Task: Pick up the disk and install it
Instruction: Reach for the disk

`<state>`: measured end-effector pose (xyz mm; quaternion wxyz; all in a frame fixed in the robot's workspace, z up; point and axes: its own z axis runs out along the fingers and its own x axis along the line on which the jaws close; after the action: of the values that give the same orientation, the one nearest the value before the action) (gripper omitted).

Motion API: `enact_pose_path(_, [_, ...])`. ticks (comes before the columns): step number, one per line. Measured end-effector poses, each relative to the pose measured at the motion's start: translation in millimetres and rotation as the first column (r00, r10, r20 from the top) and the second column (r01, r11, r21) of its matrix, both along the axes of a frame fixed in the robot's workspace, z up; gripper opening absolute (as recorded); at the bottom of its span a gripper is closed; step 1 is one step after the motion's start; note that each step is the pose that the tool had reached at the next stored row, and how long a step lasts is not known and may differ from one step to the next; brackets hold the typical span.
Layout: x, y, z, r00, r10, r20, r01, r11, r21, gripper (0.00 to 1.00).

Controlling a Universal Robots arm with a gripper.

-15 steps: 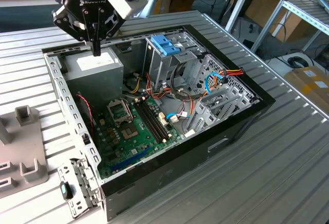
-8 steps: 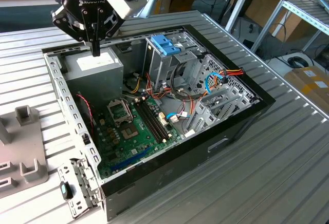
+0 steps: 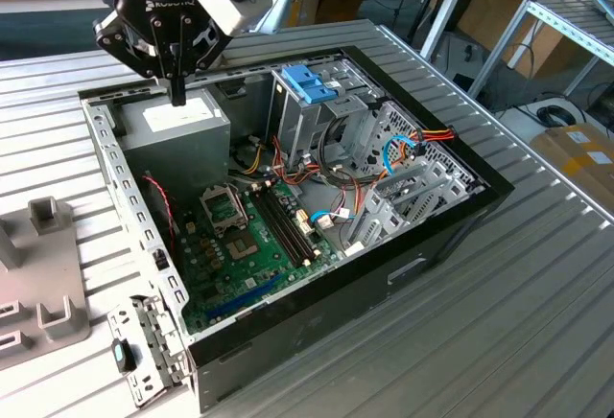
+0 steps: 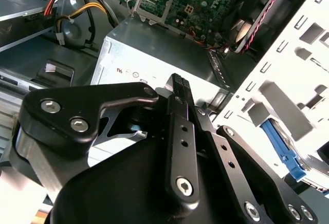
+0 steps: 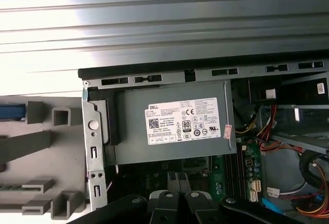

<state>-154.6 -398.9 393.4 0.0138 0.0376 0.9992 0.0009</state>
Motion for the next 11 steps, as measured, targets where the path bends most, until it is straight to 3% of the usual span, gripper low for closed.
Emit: enact_pose_path(11, [-3.4, 0.0, -0.1, 1.0, 0.0, 0.0001, 0.0, 0.9999, -0.0102, 0.11])
